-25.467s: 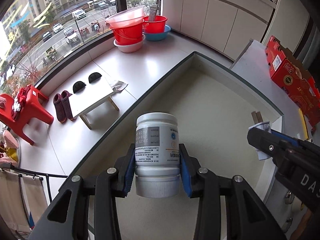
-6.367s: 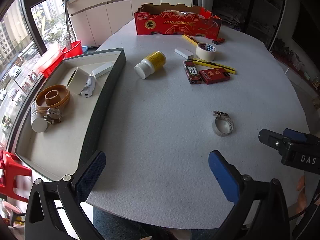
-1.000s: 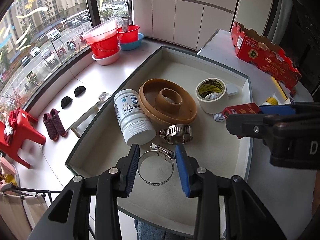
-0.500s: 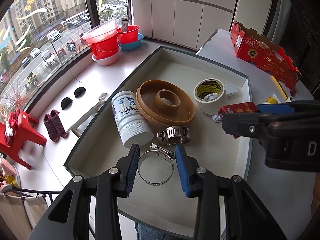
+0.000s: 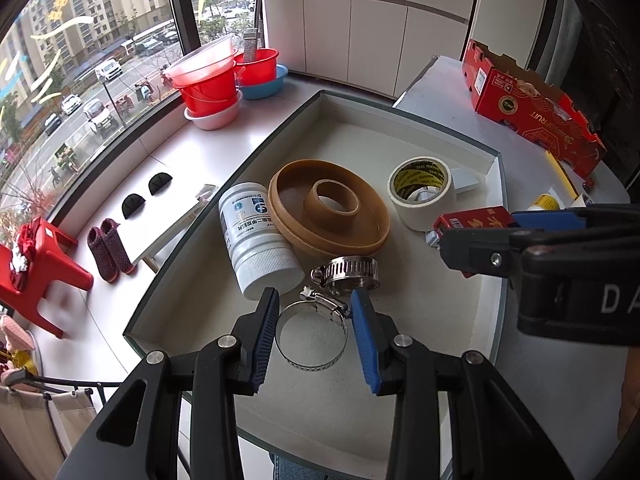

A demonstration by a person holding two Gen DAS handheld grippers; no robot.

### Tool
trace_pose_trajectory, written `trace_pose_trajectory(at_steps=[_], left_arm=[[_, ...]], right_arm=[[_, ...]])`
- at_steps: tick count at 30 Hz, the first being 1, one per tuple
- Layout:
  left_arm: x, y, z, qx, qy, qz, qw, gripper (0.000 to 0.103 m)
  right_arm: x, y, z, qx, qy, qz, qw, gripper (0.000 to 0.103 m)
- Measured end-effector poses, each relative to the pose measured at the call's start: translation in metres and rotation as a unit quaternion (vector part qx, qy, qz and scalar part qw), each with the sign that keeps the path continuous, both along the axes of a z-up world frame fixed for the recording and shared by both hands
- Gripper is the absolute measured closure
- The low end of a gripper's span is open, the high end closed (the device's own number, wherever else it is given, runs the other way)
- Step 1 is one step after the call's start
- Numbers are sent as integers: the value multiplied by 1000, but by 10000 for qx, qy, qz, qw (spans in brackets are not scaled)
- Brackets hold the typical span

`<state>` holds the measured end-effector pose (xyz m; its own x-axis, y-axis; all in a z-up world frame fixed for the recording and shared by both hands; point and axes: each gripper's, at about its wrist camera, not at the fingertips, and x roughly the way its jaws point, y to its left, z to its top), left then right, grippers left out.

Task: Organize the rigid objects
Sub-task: 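Open the left gripper to drop the clamp while the right gripper releases the red box, then withdraw both grippers from the tray back over the table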

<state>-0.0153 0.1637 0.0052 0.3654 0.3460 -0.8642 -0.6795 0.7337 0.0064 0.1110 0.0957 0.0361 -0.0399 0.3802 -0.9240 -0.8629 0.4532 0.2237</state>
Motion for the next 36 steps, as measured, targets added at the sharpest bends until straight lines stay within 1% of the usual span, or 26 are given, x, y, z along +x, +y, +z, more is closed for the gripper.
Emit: trace_pose_trajectory(at_steps=[9,10,11,12,14,16,17,18,19,20,22,25,27,31,36], left_arm=[[3,2,-11,-119,118,-23,9999,62],[4,2,-12,-134,140,-34,9998,61],[4,2,-13,-147,155,-33,9998,53],[4,2,-13,-153,155,-18,9998,36],[3,1,-11,-151,99,7,9998,16],[3,1,-10,-143,125,-4,9998,15],[4,0,-11,-127,159,-18,9998,9],[4,0,-10,-102,178,-24,9998,0],[4,0,-10,-77,109,-11,9999,1],[3,1,-10,-88,52,-6,9999,0],[1,3,-9,-150,-54,14,9999,0],[-2,9,-8,-215,-157,69,9996,0],[-5,12,-7,-190,-176,118,9996,0],[-8,16,-7,-174,-151,149,9996,0],[-10,14,-3,-35,-76,110,9999,0]], right_arm=[[-1,4,-13,-151,65,36,9999,32],[-2,5,-13,-163,55,45,9998,33],[-2,6,-14,-179,41,60,9998,33],[-4,7,-14,-208,23,83,9997,32],[-6,8,-14,-252,-24,118,9996,32],[-7,7,-13,-265,-61,134,9995,30],[-8,7,-11,-227,-43,155,9996,26],[-9,8,-10,-200,-35,174,9996,16],[-10,8,-8,-217,-107,162,9996,2],[-11,7,-6,-207,-233,141,9994,0],[-13,6,-3,-102,-307,191,9993,1],[-9,1,2,46,-170,136,9998,1],[-6,-2,4,119,-71,47,9999,1],[-1,-5,4,81,112,-35,9999,1],[-4,-8,6,28,106,-84,9999,1]])
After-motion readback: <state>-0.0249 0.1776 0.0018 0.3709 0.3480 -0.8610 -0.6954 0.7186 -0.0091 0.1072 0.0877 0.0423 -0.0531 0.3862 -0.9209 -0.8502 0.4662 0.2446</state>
